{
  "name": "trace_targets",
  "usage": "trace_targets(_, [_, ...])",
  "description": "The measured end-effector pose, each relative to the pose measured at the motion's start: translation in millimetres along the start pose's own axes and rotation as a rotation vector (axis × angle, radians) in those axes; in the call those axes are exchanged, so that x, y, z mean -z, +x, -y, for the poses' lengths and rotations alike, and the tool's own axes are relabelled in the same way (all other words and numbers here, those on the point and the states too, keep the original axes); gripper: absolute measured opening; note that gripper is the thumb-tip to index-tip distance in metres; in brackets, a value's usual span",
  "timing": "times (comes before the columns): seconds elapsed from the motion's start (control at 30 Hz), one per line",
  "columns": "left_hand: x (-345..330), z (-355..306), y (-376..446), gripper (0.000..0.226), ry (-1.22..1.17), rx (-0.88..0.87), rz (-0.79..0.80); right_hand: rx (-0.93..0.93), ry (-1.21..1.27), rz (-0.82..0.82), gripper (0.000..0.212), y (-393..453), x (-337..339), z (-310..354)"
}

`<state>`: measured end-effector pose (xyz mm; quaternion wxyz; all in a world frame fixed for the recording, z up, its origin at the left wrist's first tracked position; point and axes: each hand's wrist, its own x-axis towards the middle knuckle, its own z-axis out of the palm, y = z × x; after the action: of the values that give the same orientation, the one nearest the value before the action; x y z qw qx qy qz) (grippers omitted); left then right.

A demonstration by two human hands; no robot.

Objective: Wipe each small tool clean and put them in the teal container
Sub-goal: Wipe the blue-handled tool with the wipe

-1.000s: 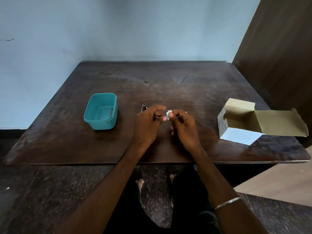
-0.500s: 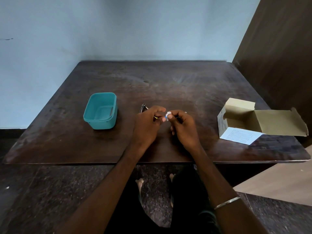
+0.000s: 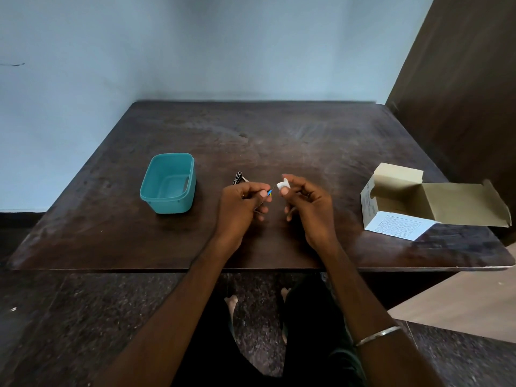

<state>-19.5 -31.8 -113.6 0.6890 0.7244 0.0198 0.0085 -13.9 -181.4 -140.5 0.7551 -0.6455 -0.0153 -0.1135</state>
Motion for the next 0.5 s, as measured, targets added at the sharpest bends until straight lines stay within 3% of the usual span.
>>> trace_targets(0.13, [-2.8,-1.2,-0.8,0.017,-0.013,0.017,0.026,0.022,-0.109,0.029,0.006,-2.4,-1.4,0.0])
trace_targets(0.5, [-2.9,-6.6,-4.4,0.017,-0.037,0.075,0.049,-0.001,-0.067,0.023,0.011,-3.5,-0.6,1.4])
